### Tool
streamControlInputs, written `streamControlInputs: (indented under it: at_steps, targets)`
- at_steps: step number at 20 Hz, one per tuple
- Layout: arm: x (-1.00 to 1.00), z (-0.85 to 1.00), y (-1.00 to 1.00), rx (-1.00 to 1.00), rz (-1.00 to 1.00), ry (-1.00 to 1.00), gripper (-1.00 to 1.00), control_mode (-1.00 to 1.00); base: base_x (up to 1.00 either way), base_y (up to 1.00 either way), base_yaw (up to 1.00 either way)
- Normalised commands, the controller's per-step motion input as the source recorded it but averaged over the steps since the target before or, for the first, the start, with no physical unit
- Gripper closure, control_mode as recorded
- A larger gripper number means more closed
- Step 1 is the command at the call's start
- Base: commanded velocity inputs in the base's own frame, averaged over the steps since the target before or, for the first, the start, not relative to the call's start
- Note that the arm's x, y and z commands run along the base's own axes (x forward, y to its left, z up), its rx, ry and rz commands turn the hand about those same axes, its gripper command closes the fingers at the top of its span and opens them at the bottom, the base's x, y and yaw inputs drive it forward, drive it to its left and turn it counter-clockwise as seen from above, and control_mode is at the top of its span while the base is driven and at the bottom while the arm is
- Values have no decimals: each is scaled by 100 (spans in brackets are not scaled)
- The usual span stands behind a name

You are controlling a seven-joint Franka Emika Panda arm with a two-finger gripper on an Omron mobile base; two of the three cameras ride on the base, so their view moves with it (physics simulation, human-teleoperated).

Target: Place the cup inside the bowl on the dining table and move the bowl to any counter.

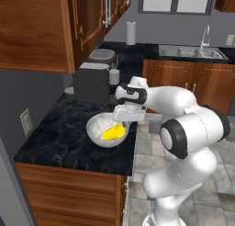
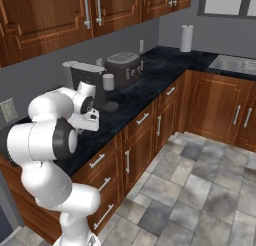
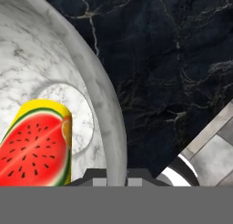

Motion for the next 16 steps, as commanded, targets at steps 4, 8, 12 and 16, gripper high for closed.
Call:
streamControlInputs:
  at_steps: [4, 8, 12, 16]
  targets:
    - [9, -13, 2, 0, 0, 0, 100, -100, 0, 0, 0]
    - [8, -12, 2, 0, 0, 0, 100, -100, 0, 0, 0]
    - [7, -14, 2, 0, 0, 0, 100, -100, 0, 0, 0]
    - [8, -17, 4, 0, 0, 0, 100, -100, 0, 0, 0]
